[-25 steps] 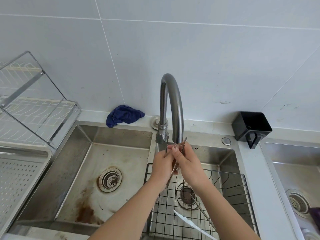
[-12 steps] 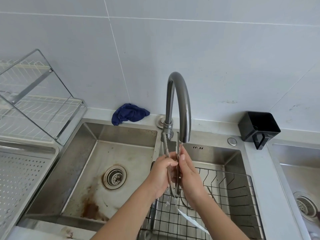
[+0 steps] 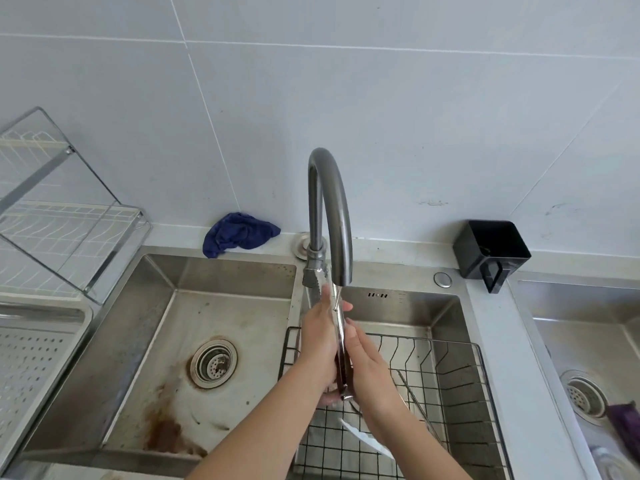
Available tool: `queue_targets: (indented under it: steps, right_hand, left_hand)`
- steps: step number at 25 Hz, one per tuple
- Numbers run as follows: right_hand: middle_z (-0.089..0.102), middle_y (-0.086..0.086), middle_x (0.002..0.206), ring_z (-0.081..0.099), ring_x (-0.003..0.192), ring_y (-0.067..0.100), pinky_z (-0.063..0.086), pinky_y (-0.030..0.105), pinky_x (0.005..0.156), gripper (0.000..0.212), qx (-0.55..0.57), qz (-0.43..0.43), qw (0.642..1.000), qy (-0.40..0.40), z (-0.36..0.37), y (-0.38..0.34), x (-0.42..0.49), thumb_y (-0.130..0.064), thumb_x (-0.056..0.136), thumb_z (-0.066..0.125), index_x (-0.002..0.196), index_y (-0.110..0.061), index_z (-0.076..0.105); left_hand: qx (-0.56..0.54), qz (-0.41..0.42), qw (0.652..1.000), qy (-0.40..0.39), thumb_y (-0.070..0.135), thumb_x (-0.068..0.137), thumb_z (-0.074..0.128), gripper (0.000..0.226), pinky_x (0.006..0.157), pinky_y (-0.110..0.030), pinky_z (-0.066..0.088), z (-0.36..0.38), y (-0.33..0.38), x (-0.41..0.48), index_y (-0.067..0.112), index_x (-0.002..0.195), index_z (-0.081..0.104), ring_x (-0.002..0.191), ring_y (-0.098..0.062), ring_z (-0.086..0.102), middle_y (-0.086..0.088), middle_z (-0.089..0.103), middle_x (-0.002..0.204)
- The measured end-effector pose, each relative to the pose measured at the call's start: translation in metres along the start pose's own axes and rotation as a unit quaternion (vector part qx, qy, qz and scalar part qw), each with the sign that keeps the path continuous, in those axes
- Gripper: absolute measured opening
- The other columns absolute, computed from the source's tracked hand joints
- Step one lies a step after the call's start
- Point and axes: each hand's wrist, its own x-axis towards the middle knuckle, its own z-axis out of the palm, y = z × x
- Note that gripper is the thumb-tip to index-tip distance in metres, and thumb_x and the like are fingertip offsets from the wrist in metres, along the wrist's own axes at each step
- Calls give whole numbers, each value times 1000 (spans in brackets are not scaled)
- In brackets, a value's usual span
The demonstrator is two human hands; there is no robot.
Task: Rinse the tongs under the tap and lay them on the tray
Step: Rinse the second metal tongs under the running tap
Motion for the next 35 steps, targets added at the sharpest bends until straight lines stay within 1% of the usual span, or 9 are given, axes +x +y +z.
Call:
queue_targets:
  steps: [5,8,11,13,17,21,26,31,35]
  right_hand:
    - [75,-8,85,61,43,15,43,23,38,30,-165,-97,980,59,-12,-5,12,-56,101,42,119,-54,66]
    - [67,-3,68,55,47,3,45,28,51,35,-299,-133,943,55,-20,-14,29,-58,98,42,104,-38,69]
    - [67,-6,73,61,62,9,54,37,63,38,-396,-164,903,22,-16,-24,44,-55,100,47,113,-25,68]
    - [71,0,79,67,71,22,56,40,70,43,-430,-170,887,8,-5,-33,55,-55,101,47,119,-20,64]
    - [74,10,95,72,81,34,57,40,77,45,-478,-147,865,-36,18,-47,74,-55,103,41,126,-21,60]
    - [67,-4,70,63,48,2,48,22,50,37,-397,-111,909,-59,11,-42,65,-50,104,45,126,-26,62]
    - [61,-3,65,51,45,18,39,24,40,6,-220,-48,965,-138,-28,-34,39,-35,92,66,88,-30,63]
    - [68,-24,89,63,74,2,48,22,63,33,-360,-175,916,-27,-34,-40,33,-24,83,73,108,-42,62]
    - [62,-37,87,60,75,-3,42,13,60,25,-430,-205,879,-5,-42,-44,35,-29,83,74,101,-40,61]
  left_hand:
    - [-85,3,995,-51,69,95,38,60,52,-30,42,-8,7,-3,22,112,72,56,-14,62,0,67,64]
    - [-192,41,976,-89,75,77,53,74,67,-39,54,-22,14,-3,15,118,66,76,-23,68,-10,70,88]
    - [-219,56,973,-54,39,91,68,40,71,-38,59,-37,25,4,9,116,61,79,-25,72,-11,72,87]
    - [-260,42,964,-46,18,97,59,21,73,-38,59,-45,32,9,7,115,61,80,-27,74,-13,76,85]
    - [-337,32,938,-82,9,94,45,31,74,-37,58,-57,35,13,9,117,66,85,-25,76,-12,78,95]
    - [-320,23,941,-105,14,91,46,34,88,-41,50,-56,34,18,10,115,70,82,-22,76,-12,78,104]
    - [-305,-24,941,-142,21,86,55,26,87,-43,51,-28,14,16,12,86,79,94,-29,73,-9,75,85]
    - [-194,-16,973,-129,55,87,68,41,72,-37,57,-12,5,20,15,95,72,78,-24,70,-7,73,84]
    - [-54,44,992,-107,68,89,53,59,83,-37,54,-36,-12,14,16,105,76,93,-24,73,-8,78,102]
